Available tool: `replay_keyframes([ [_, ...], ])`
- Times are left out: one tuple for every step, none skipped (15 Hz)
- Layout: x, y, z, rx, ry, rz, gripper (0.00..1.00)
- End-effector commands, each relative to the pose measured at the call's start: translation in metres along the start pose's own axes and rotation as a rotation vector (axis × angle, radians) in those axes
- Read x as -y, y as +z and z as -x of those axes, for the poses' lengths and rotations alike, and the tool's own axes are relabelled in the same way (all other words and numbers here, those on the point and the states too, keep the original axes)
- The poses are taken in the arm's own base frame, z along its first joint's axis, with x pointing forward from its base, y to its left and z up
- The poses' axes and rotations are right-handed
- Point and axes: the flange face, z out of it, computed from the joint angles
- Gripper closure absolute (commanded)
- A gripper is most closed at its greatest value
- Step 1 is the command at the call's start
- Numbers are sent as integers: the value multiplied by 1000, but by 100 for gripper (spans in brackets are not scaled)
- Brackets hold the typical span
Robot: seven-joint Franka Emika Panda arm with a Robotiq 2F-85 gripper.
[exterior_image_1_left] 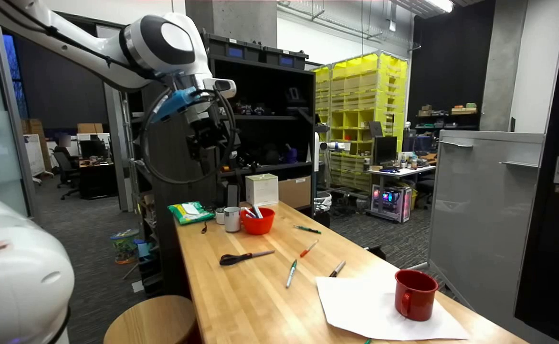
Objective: Remove one marker from the left red cup, then move it to the left
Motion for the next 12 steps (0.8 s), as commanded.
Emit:
replay_keyframes([
  [12,-1,-23,-50,-39,-22,0],
  [16,-1,-34,-75,-56,-30,0],
  [22,-1,-46,-103,-71,-37,0],
  [28,-1,-59,-131,-87,-47,0],
  [33,0,-71,-154,-110,-59,0],
  [37,2,-84,-178,-131,-73,0],
  [42,4,-100,-200,-159,-94,0],
  [48,6,-115,-220,-189,-111,0],
  [54,8,-131,-238,-220,-123,0],
  [60,12,-147,-250,-242,-138,0],
  [65,15,-162,-244,-248,-153,0],
  [68,15,-169,-232,-255,-152,0],
])
